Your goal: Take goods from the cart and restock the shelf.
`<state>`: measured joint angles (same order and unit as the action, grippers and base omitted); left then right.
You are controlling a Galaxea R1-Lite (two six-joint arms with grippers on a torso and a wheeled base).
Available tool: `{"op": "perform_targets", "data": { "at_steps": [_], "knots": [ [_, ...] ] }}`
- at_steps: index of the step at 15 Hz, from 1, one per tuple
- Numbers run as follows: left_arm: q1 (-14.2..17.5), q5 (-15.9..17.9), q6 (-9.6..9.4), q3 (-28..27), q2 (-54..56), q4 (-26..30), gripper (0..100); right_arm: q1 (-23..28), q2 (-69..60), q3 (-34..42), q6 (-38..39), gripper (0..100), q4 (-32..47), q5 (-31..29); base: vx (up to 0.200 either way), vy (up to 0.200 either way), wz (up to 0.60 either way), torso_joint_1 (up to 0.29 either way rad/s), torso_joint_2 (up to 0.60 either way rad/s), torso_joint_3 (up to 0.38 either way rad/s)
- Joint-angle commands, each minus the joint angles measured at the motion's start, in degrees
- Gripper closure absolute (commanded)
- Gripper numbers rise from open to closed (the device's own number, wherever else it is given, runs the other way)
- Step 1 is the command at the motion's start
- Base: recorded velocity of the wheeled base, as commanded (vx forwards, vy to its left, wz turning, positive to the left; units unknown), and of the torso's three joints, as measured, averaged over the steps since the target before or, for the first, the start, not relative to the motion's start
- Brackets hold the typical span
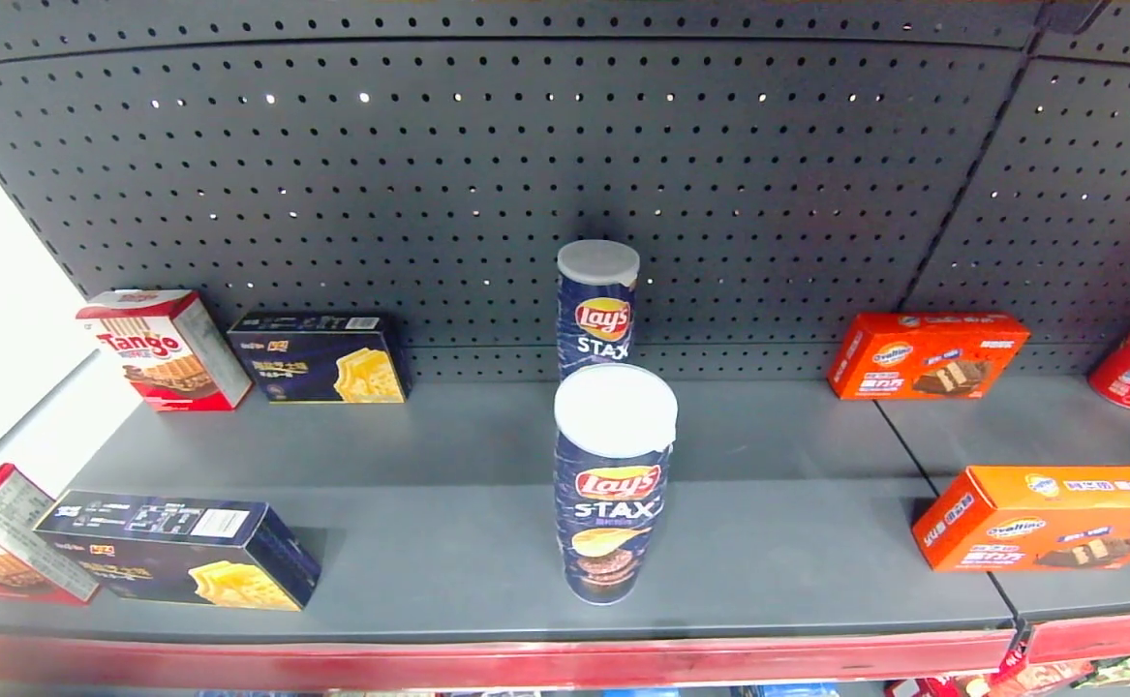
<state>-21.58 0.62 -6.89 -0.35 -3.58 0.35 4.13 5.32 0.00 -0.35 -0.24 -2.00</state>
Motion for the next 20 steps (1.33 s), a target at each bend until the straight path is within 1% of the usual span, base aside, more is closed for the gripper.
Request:
{"op": "perform_targets", "data": {
  "at_steps": [1,2,3,4,5,6,7,8,9,10,11,12,13,14,15,16,17,18,19,20],
  "knots": [
    [5.1,-3.0,1.44,0.0,1.7,0.0,0,0.0,0.3,0.0,-0.1,0,0.0,0.0,0.0,0.0,0.0,0.0,0.0,0.0],
    [7.6,-3.1,1.61,0.0,-1.3,0.1,0,0.0,0.4,0.0,-0.2,0,0.0,-0.1,0.0,0.0,0.0,0.0,0.0,0.0],
    [12.6,-2.9,1.61,0.0,-4.9,0.1,0,0.0,0.3,0.0,-0.2,0,0.0,-0.1,0.0,0.0,0.0,0.0,0.0,0.0],
    [18.1,-0.1,1.44,0.2,-7.3,0.0,0,0.0,0.3,0.0,-0.1,0,0.0,-0.1,0.0,0.0,0.0,0.0,0.0,0.0],
    [18.1,0.3,1.17,0.2,-5.6,0.0,0,0.0,0.3,0.0,-0.1,0,0.0,-0.1,0.0,0.0,0.0,0.0,0.0,0.0],
    [18.4,-1.6,1.17,0.1,-1.8,0.1,0,0.0,0.3,0.0,-0.1,0,0.0,-0.1,0.0,0.0,0.0,0.0,0.0,0.0],
    [21.7,-2.7,1.26,0.1,2.3,0.0,0,0.0,0.3,0.0,-0.1,0,0.0,-0.1,0.0,0.0,0.0,0.0,0.0,0.0],
    [21.9,-2.7,1.35,0.4,3.6,-0.4,0,0.0,0.3,0.0,-0.1,0,0.0,-0.1,0.0,0.0,0.0,0.0,0.0,0.0],
    [21.5,-2.7,1.26,0.4,3.6,-0.3,0,0.0,0.3,0.0,-0.1,0,0.0,-0.1,0.0,0.0,0.0,0.0,0.0,0.0],
    [21.5,-2.5,1.7,0.4,3.6,-0.2,0,0.0,0.3,0.0,-0.1,0,0.0,-0.1,0.0,0.0,0.0,0.0,0.0,0.0],
    [21.5,-1.3,2.49,0.4,3.6,-0.1,0,0.0,0.3,0.0,-0.1,0,0.0,-0.1,0.0,0.0,0.0,0.0,0.0,0.0],
    [21.5,3.6,2.76,0.4,3.6,-0.1,0,0.0,0.3,0.0,-0.2,0,0.0,-0.1,0.0,0.0,0.0,0.0,0.0,0.0],
    [21.3,4.7,2.32,0.3,3.6,0.0,0,0.0,0.3,0.0,-0.1,0,0.0,-0.1,0.0,0.0,0.0,0.0,0.0,0.0],
    [21.2,4.6,2.23,0.3,3.6,0.0,0,0.0,0.3,0.0,-0.1,0,0.0,-0.1,0.0,0.0,0.0,0.0,0.0,0.0],
    [21.4,4.5,2.67,0.3,3.6,0.0,0,0.0,0.3,0.0,-0.1,0,0.0,-0.1,0.0,0.0,0.0,0.0,0.0,0.0],
    [21.4,3.6,3.46,0.3,3.6,0.0,0,0.0,0.3,0.0,0.0,0,0.0,-0.1,0.0,0.0,0.0,0.0,0.0,0.0],
    [21.4,2.7,3.37,0.3,3.6,-0.1,0,0.0,0.3,0.0,0.0,0,0.0,-0.1,0.0,0.0,0.0,0.0,0.0,0.0],
    [21.5,0.7,3.2,0.3,3.6,-0.1,0,0.0,0.3,0.0,-0.1,0,0.0,-0.1,0.0,0.0,0.0,0.0,0.0,0.0],
    [21.5,-2.9,3.11,0.3,3.6,-0.1,0,0.0,0.3,0.0,-0.1,0,0.0,-0.1,0.0,0.0,0.0,0.0,0.0,0.0],
    [21.5,-4.1,3.55,0.4,3.6,-0.2,0,0.0,0.3,0.0,-0.1,0,0.0,-0.1,0.0,0.0,0.0,0.0,0.0,0.0]
  ]
}}
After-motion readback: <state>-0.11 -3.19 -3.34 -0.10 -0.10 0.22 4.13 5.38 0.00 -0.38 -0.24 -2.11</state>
